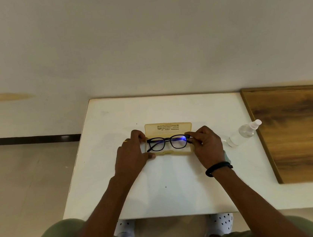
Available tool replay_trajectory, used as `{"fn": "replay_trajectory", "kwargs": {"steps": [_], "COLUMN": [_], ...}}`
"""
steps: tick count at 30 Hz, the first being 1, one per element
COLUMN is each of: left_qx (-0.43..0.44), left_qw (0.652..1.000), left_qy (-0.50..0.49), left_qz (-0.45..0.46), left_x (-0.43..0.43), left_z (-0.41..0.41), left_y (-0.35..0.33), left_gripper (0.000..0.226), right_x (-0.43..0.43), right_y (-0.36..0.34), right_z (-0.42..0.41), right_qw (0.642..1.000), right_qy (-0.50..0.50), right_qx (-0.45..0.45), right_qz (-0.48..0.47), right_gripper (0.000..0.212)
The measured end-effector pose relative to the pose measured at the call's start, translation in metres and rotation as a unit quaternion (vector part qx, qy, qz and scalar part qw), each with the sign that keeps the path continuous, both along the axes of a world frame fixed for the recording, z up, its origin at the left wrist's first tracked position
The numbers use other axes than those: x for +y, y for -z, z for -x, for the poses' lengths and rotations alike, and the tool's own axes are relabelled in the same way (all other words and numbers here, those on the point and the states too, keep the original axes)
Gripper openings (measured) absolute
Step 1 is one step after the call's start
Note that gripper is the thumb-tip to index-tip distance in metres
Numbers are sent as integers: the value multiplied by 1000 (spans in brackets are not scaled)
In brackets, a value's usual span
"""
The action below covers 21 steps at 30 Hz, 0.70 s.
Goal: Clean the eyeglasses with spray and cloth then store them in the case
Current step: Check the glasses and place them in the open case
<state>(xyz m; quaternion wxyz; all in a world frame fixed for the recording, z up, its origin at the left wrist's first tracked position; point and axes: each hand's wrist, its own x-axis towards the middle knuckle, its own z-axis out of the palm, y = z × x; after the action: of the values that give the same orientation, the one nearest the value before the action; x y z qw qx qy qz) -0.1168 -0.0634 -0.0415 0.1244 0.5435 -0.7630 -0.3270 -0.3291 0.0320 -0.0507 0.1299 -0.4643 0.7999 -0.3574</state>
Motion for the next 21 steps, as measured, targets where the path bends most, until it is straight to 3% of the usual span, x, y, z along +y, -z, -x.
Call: {"fn": "replay_trajectory", "kwargs": {"steps": [8, 21], "left_qx": [-7, -5], "left_qw": [1000, 1000], "left_qy": [9, 13], "left_qz": [12, 11], "left_x": [-1, 0], "left_z": [0, 2], "left_y": [0, -4], "left_gripper": [65, 65], "right_x": [7, 5], "right_y": [-1, 0], "right_z": [6, 7], "right_qw": [986, 996], "right_qy": [-98, -51], "right_qx": [118, 49], "right_qz": [-58, -49], "right_gripper": [32, 17]}}
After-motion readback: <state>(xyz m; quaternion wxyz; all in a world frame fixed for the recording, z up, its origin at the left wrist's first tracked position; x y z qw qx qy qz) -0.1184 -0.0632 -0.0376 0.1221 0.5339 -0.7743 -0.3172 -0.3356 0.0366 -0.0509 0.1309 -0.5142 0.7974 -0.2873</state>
